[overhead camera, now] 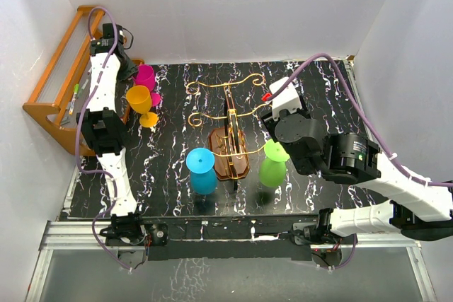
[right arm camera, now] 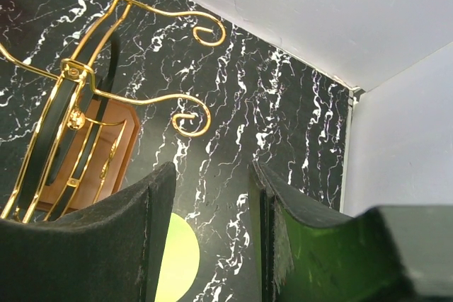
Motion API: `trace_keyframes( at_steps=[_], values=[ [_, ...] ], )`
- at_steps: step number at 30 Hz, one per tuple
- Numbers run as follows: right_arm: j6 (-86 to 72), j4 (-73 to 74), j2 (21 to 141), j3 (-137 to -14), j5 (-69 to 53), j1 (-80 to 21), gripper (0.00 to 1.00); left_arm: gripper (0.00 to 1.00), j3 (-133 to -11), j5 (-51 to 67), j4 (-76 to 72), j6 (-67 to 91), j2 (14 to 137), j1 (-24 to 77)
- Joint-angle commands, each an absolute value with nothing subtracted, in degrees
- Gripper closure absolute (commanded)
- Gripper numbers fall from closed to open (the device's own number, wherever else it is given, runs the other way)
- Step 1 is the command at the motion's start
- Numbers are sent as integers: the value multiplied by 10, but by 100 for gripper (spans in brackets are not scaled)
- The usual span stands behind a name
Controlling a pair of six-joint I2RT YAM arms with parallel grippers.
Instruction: Take the wine glass off the wine glass rack
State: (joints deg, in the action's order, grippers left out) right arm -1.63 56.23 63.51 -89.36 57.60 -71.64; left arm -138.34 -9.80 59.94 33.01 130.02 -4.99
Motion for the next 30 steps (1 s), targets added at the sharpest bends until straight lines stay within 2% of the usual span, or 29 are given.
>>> trace_keyframes(
  at_steps=[1, 10, 19, 22, 25, 30],
  values=[
    [-30, 528, 634, -903, 568, -720, 53, 72, -1404, -104, 605, 328, 1246, -51],
    [-43, 527, 658, -939, 505, -719, 51, 71, -1361, -61, 586, 348, 1110, -45],
    [-174, 505, 755, -1064, 288, -697, 48, 71, -1087, 205, 430, 393, 836, 11],
    [-205, 502, 804, -1138, 152, -606, 50, 71, -959, 259, 374, 424, 731, 23],
    [-250, 495, 823, -1174, 19, -478, 56, 71, -886, 259, 350, 431, 633, 24],
    [-363, 452, 769, -1095, -181, -271, 56, 69, -879, 277, 411, 403, 563, 23]
  ],
)
